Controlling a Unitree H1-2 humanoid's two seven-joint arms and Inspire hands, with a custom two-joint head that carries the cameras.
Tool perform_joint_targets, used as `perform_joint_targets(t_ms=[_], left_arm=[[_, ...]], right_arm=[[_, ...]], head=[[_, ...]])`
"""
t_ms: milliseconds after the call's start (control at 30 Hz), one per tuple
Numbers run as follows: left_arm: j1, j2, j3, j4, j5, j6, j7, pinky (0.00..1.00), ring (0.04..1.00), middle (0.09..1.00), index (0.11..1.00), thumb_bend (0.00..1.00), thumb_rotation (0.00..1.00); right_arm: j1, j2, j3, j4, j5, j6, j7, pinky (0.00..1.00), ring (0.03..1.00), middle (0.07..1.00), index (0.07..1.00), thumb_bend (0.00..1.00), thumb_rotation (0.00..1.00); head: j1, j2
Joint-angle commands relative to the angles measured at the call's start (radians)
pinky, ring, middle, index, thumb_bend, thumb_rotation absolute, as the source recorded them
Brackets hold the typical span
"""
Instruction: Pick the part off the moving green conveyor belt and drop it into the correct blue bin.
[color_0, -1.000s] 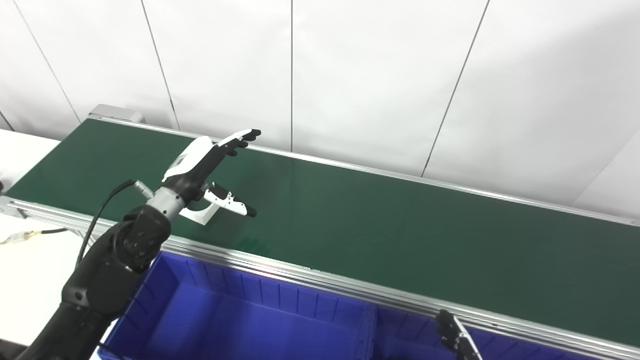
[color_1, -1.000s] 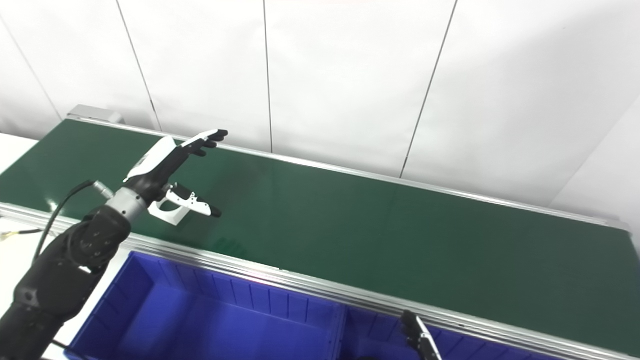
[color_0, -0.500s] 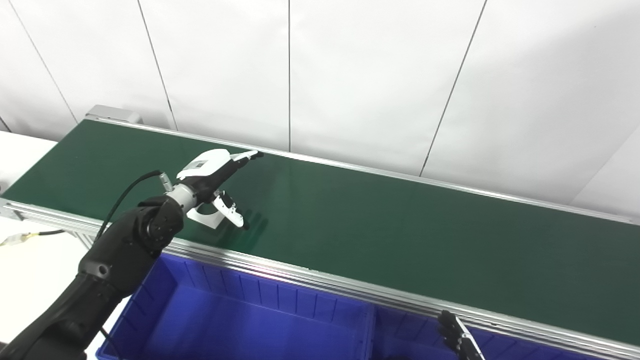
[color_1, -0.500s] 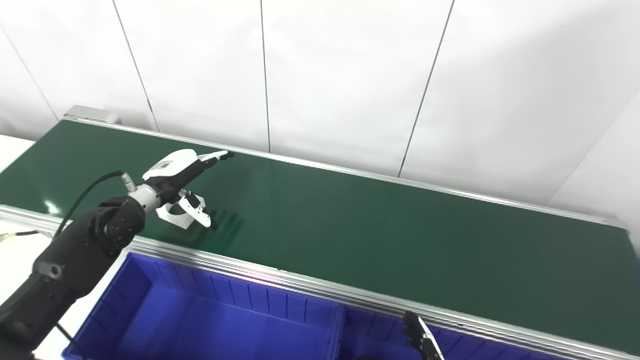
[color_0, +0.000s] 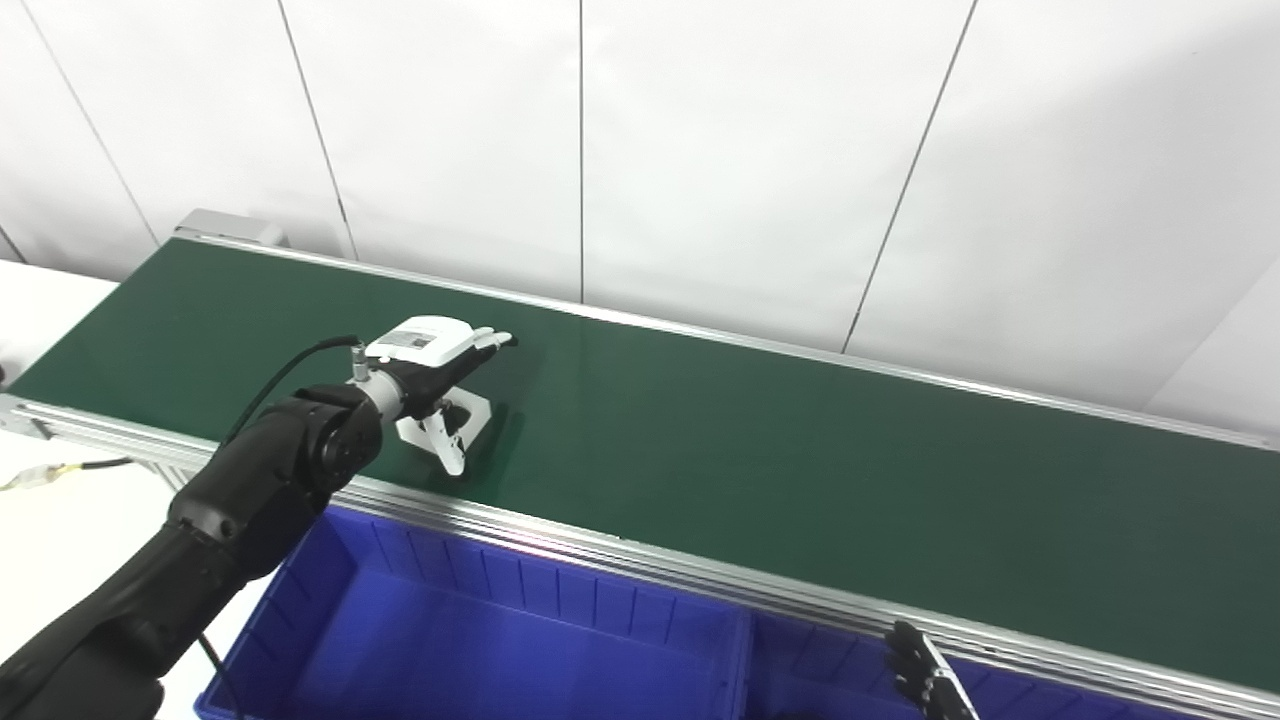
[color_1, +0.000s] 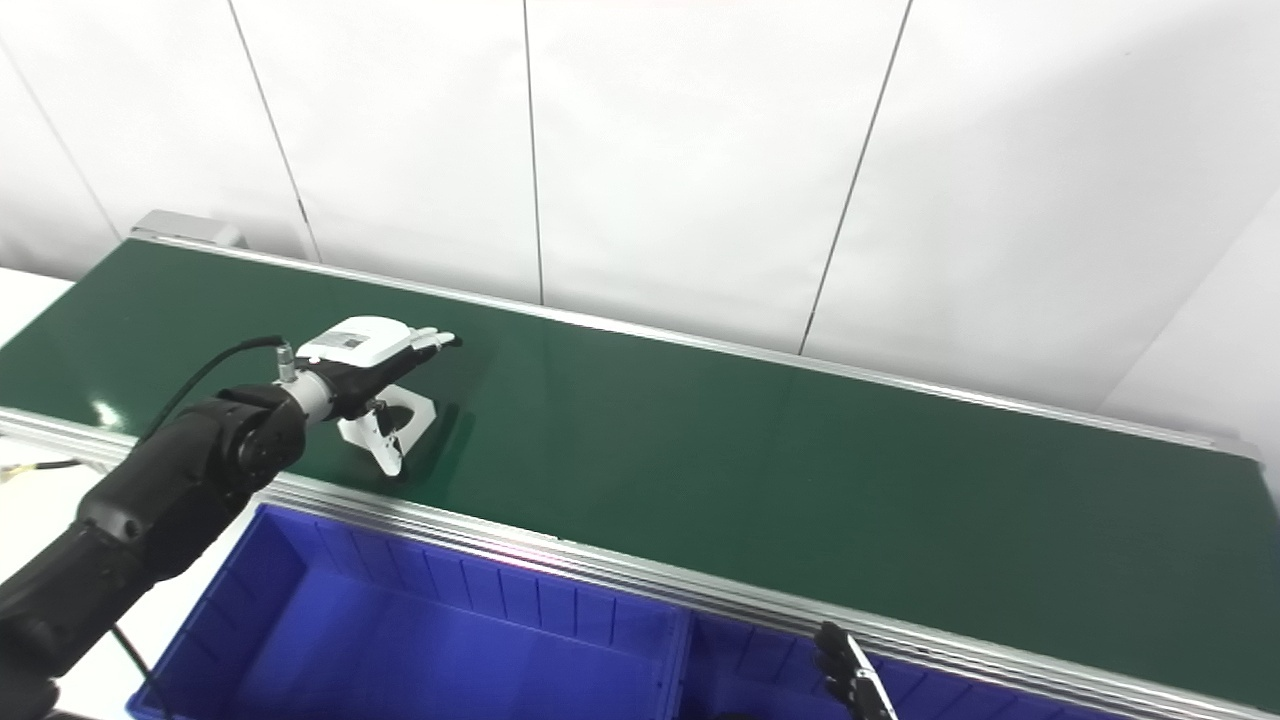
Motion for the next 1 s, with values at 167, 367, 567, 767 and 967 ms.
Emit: perform_joint_targets(t_ms=[167,367,567,767,967], left_arm=[[-0.052,0.024,-0.007,0.011,0.035,0.017,0.016,0.96,0.972,0.987,0.971,0.84,0.0],[-0.058,-0.001,0.001,0.072,0.017,0.006,0.06,0.73,0.922,0.959,0.931,0.71,0.0],[-0.064,-0.02,0.02,0.105,-0.043,-0.04,0.095,0.43,0.529,0.656,0.775,0.53,0.0],[-0.075,-0.041,0.014,0.138,-0.064,-0.091,0.135,0.33,0.422,0.511,0.529,0.5,0.0],[-0.088,-0.053,0.005,0.176,-0.091,-0.164,0.155,0.42,0.41,0.51,0.518,0.5,0.0]], right_arm=[[-0.005,-0.009,-0.01,-0.019,0.012,-0.065,0.005,0.9,0.892,0.902,0.919,0.89,0.41],[-0.007,-0.011,-0.014,-0.016,0.034,-0.066,0.014,0.89,0.892,0.901,0.917,0.88,0.39],[-0.006,-0.012,-0.017,-0.02,0.034,-0.066,0.016,0.88,0.898,0.908,0.919,0.88,0.38],[-0.006,-0.009,-0.02,-0.022,0.041,-0.066,0.02,0.88,0.896,0.909,0.918,0.87,0.39],[-0.006,-0.001,-0.025,-0.024,0.045,-0.067,0.018,0.87,0.891,0.909,0.913,0.87,0.38]], head=[[0.008,0.001],[0.02,0.002],[0.025,0.008],[0.029,0.015],[0.027,0.015]])
